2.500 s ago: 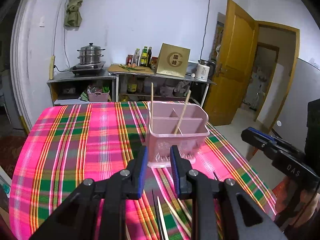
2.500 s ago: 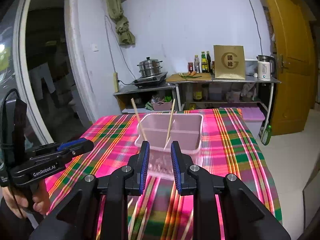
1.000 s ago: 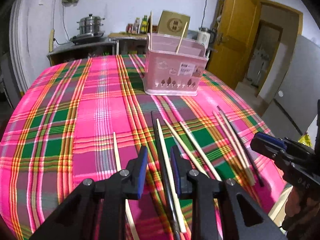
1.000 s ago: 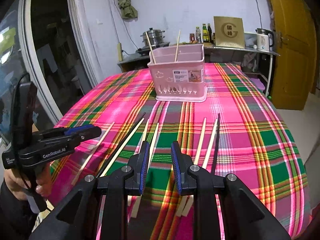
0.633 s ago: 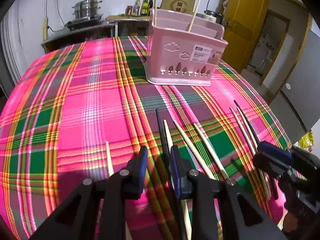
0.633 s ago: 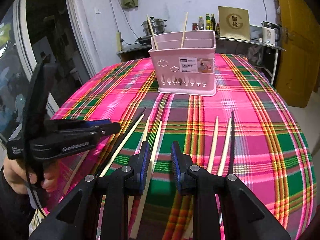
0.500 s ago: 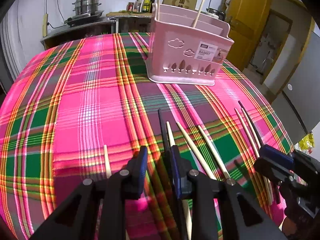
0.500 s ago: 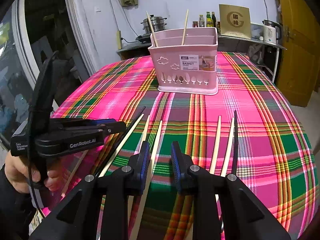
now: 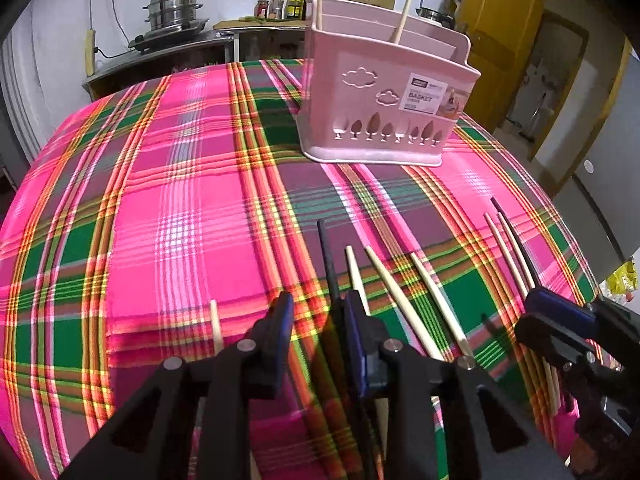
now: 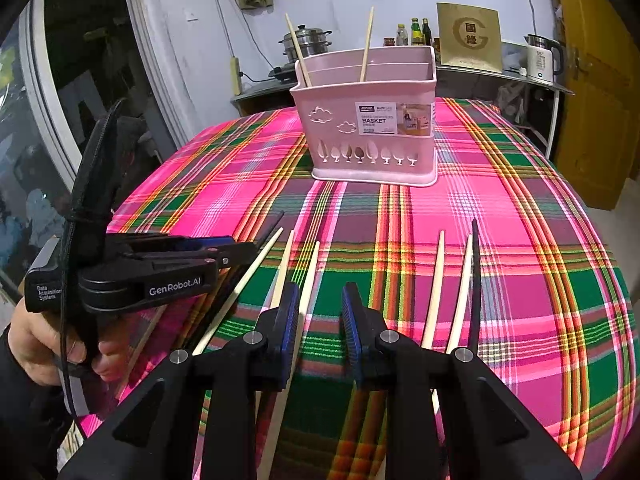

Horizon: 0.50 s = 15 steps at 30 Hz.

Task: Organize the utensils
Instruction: 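Grasp a dark chopstick with the left tool while the right tool grasps a wooden chopstick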

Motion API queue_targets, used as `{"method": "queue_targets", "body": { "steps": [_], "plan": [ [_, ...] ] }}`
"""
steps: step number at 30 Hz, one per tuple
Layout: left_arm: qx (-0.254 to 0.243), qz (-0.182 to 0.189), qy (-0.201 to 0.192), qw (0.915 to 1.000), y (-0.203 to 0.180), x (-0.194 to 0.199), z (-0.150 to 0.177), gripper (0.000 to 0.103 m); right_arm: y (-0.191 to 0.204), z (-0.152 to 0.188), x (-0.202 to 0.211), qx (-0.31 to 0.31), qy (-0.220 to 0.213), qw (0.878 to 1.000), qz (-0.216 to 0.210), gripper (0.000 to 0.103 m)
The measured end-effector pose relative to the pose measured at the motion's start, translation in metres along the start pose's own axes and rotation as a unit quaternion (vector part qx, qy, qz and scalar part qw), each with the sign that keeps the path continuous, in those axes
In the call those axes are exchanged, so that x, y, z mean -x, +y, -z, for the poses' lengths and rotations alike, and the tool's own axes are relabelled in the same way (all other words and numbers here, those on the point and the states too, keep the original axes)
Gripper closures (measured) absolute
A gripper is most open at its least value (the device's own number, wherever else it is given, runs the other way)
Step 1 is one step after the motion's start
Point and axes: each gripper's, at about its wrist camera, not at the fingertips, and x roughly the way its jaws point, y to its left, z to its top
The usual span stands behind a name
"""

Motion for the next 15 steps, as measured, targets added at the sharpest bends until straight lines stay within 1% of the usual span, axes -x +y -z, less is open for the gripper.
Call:
{"method": "queue_targets", "body": {
  "steps": [4,8,11,15],
  "plan": [
    [0.004,-0.011,0.0,0.9999,0.008,0.002,0.002,0.074,0.001,-0.004,-0.005,0.002,0.008,1.0,0.004,0.08],
    [0.008,-0.013,0.0,0.9999,0.016,0.002,0.003,0.074,0.001,-0.008,-0.02,0.002,0.027,1.0,0.008,0.08],
    [0.003,-0.011,0.002,0.9999,0.016,0.0,0.001,0.074,0.002,-0.012,-0.033,0.002,0.042,0.999,0.011,0.08],
    [-0.009,-0.022,0.006,0.9997,0.013,-0.004,-0.004,0.074,0.006,-0.016,-0.046,0.011,0.058,0.998,0.016,0.08]
  ]
}}
